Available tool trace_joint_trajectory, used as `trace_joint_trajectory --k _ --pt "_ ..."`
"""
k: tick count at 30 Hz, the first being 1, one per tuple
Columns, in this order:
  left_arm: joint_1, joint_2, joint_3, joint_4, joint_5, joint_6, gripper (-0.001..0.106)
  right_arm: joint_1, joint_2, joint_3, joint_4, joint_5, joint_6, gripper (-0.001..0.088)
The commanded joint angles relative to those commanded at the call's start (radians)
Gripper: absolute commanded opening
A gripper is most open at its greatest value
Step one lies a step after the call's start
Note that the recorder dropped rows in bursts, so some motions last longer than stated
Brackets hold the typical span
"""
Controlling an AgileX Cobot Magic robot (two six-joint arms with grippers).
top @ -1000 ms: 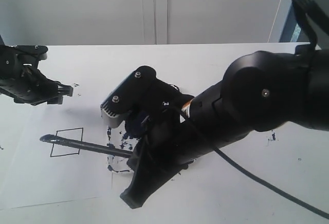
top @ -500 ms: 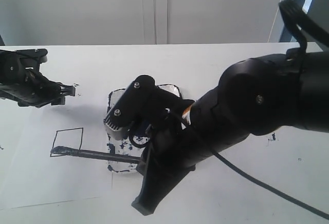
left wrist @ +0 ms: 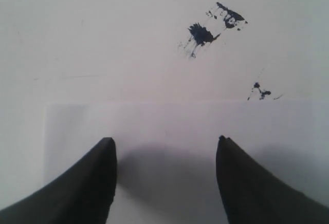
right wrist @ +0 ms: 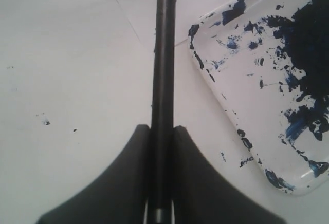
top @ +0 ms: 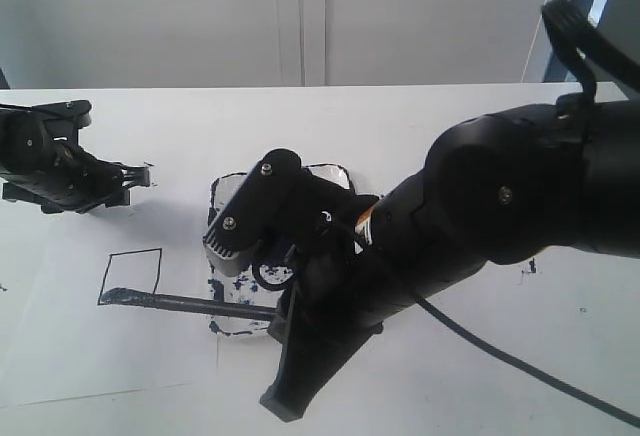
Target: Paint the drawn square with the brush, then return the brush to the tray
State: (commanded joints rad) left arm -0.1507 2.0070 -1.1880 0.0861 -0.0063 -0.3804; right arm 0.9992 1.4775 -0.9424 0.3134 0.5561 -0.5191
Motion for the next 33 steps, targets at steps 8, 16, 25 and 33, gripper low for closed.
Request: trace_joint_trajectory --k 8,16,25,33 --pt "0.0 0.007 0.0 0.0 0.0 0.017 0.062 0.0 0.0 0.0 0.0 -0.035 0.003 0.0" --pt "0.0 0.007 0.0 0.059 0.034 0.066 0.062 0.0 0.021 0.0 -0.118 -0.104 0.0 0.0" --pt "0.0 0.007 0.002 0.059 0.076 0.096 0.062 -0.042 0.05 -0.025 -0.237 -0.099 -0.063 0.0" --pt "0.0 0.007 0.002 0.059 0.07 0.101 0.062 -0.147 0.096 -0.151 0.038 0.036 -0.46 0.0"
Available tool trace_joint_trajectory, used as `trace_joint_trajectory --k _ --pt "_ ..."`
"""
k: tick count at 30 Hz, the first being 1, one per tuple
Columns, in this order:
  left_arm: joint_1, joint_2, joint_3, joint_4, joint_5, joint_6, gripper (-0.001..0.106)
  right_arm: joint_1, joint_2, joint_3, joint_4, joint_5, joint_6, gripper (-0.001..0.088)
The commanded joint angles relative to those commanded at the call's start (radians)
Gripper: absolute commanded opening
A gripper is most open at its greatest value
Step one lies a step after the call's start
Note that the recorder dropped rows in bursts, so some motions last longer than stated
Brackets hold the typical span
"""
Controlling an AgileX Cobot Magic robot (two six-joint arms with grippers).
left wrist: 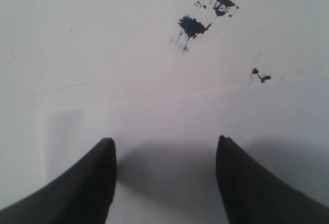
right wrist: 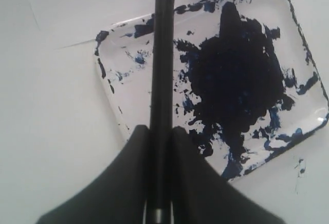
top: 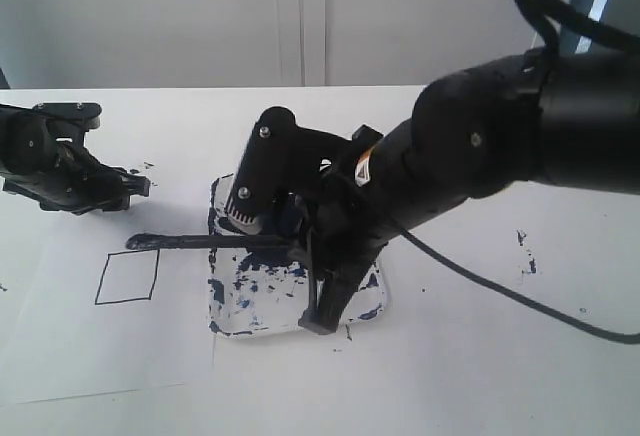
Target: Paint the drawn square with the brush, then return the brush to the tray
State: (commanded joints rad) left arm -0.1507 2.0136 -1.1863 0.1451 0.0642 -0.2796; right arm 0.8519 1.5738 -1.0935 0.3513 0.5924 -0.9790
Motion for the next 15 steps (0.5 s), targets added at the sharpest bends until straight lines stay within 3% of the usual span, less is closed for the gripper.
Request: trace_joint_trajectory --k 4,15 --pt "0.0 0.0 0.0 0.0 -0.005 0.0 0.062 -0.054 0.031 -0.05 0.15 0.107 -0.149 0.0" --pt "0.0 0.0 0.0 0.0 -0.01 0.0 0.062 -0.174 0.175 -0.181 0.254 0.257 -0.318 0.0"
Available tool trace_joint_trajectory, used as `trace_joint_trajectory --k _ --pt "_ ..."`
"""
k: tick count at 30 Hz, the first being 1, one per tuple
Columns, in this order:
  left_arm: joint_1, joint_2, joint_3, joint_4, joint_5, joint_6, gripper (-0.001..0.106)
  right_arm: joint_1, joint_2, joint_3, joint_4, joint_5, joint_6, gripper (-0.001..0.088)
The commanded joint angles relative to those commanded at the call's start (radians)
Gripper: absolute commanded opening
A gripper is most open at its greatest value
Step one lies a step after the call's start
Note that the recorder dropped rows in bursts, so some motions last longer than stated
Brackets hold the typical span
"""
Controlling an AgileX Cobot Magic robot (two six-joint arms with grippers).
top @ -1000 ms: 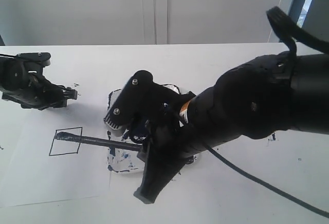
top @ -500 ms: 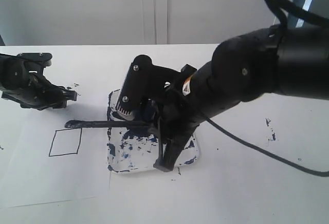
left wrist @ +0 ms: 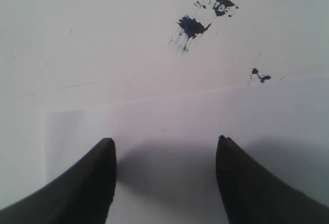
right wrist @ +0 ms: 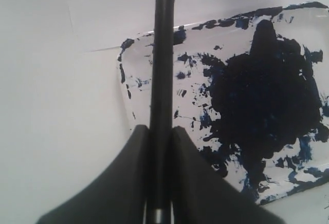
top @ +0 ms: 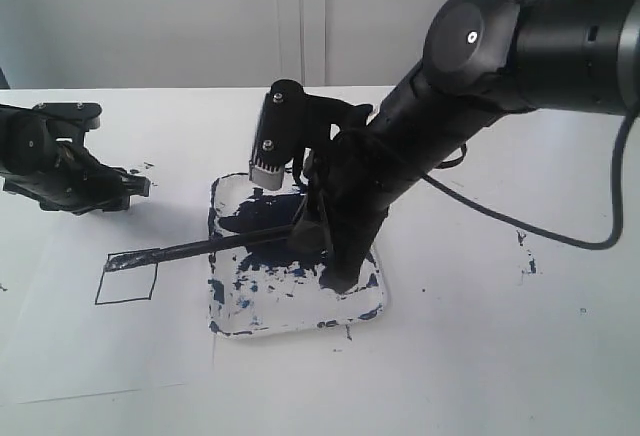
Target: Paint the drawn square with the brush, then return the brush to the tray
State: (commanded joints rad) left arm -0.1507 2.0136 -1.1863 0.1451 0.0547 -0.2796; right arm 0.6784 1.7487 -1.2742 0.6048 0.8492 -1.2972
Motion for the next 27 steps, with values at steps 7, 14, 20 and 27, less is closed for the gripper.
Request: trace_joint_trajectory --k 7,14,20,27 --pt "0.0 0.0 0.0 0.0 0.015 0.0 0.062 -0.03 0.112 -0.112 0.065 0.06 -0.102 0.0" --pt "0.0 0.0 0.0 0.0 0.026 0.09 0.062 -0.03 0.178 -0.196 0.072 0.096 -0.121 0.0" --pt "0.0 0.004 0.0 -0.023 0.022 0.149 0.062 -0.03 0.178 -0.196 0.077 0.108 -0.121 0.0" --pt "0.0 -0.013 0.0 -0.049 -0.009 -0.027 0.062 -0.03 0.178 -0.196 0.076 0.122 -0.121 0.0"
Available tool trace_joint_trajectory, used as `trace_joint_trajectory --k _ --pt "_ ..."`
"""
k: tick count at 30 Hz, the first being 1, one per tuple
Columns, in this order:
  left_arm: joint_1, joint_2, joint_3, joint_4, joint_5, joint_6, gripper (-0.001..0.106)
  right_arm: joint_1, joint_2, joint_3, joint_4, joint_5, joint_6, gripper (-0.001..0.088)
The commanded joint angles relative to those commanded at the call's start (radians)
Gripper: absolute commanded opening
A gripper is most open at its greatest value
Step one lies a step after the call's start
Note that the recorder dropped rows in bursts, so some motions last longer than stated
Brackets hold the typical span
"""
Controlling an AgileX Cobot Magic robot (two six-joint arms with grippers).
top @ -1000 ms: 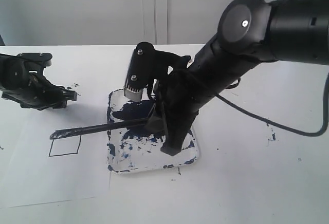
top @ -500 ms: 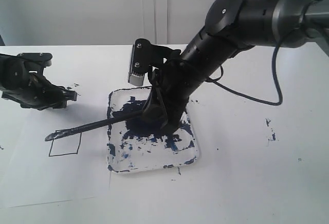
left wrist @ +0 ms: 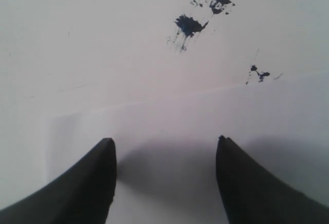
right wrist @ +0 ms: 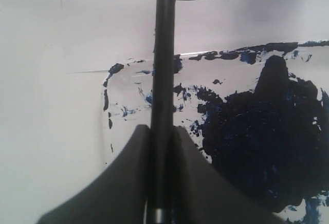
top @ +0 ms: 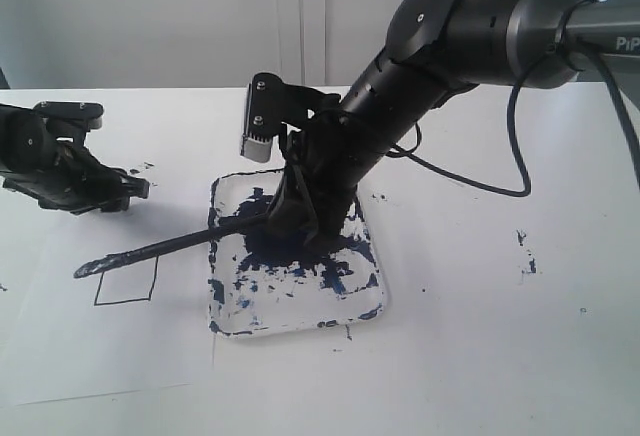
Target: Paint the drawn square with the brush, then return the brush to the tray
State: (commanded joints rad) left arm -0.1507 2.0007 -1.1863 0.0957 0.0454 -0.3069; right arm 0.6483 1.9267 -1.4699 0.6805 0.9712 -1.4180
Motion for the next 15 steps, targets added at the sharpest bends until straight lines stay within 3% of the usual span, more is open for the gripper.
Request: trace_joint_trajectory --k 7,15 --pt "0.0 -0.002 0.0 -0.008 -0.045 -0.114 0.062 0.0 0.0 0.0 -0.005 0.04 0.004 0.0" --pt "0.0 0.019 0.0 0.014 -0.007 -0.022 0.062 0.0 0.0 0.0 -0.053 0.008 0.015 0.0"
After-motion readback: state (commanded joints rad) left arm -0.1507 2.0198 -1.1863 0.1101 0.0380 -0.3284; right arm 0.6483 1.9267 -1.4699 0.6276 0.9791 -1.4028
